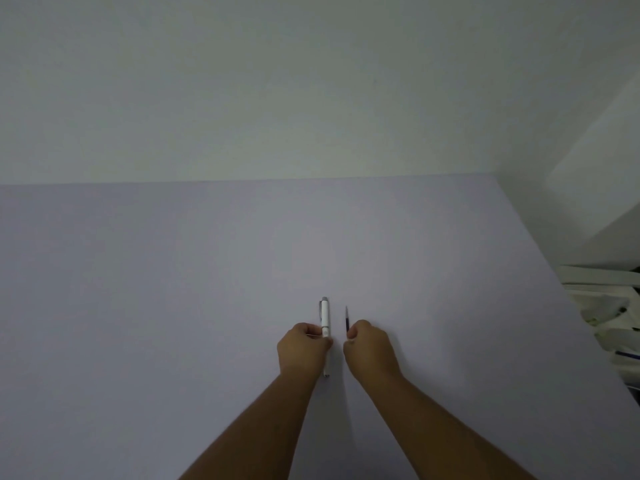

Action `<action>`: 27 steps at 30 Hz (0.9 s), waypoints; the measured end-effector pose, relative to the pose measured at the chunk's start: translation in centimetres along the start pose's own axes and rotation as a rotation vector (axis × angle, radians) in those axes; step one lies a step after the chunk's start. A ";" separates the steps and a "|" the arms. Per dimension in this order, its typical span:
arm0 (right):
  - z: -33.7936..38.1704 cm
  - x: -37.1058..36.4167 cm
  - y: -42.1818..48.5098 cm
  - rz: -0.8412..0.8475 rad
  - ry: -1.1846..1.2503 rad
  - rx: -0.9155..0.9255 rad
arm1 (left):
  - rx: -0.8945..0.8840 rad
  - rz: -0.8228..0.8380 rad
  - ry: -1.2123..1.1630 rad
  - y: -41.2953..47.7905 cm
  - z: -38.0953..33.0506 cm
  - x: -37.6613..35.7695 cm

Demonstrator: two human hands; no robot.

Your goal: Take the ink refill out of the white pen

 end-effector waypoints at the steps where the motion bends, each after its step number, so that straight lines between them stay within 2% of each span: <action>1: 0.0 0.0 0.0 0.002 0.002 0.001 | 0.000 -0.001 0.004 0.0 0.0 0.0; 16: -0.1 0.4 -0.8 0.007 0.059 0.011 | -0.021 -0.016 0.099 0.2 0.3 -0.3; 27: -0.3 0.4 -0.8 0.001 0.052 0.021 | -0.024 -0.033 0.073 0.1 0.5 -0.1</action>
Point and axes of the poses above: each hand's wrist, its own y-axis towards the middle knuckle, its own x-axis out of the back of the hand, z = x × y, the point moved 4 cm from there along y, towards the middle knuckle, and after that the axes turned 5 degrees about -y, right-handed, at the moved point
